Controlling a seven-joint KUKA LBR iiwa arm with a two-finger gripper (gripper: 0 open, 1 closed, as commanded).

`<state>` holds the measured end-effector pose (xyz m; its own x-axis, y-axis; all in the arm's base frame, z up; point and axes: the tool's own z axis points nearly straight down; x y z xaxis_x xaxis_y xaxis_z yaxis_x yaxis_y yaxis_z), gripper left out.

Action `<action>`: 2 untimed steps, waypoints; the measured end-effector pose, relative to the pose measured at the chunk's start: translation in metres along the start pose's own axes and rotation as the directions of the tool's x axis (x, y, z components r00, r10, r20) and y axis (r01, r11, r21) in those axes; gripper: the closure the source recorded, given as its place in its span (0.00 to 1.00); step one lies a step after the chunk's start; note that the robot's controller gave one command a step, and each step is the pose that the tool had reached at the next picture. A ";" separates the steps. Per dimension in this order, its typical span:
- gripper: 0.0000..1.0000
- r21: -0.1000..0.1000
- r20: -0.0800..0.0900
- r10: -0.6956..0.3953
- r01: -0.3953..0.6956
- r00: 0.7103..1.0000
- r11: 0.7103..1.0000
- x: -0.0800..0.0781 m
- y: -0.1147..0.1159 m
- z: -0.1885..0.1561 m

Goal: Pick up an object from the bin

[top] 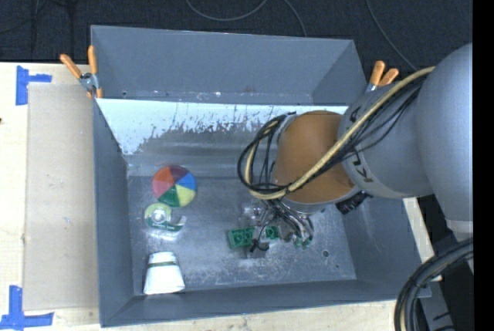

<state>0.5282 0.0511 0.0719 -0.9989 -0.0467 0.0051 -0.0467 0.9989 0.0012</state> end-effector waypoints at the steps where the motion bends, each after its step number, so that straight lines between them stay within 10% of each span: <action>1: 1.00 0.000 0.000 0.001 -0.001 1.000 1.000 0.000 0.000 0.000; 2: 1.00 0.000 -0.010 0.004 -0.004 1.000 1.000 0.004 0.001 -0.039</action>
Offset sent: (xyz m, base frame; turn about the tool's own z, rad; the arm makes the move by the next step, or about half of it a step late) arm -0.0026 0.0030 0.0936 0.0126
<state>0.5242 0.0520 0.1111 -0.9990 -0.0423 0.0154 -0.0423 0.9991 0.0012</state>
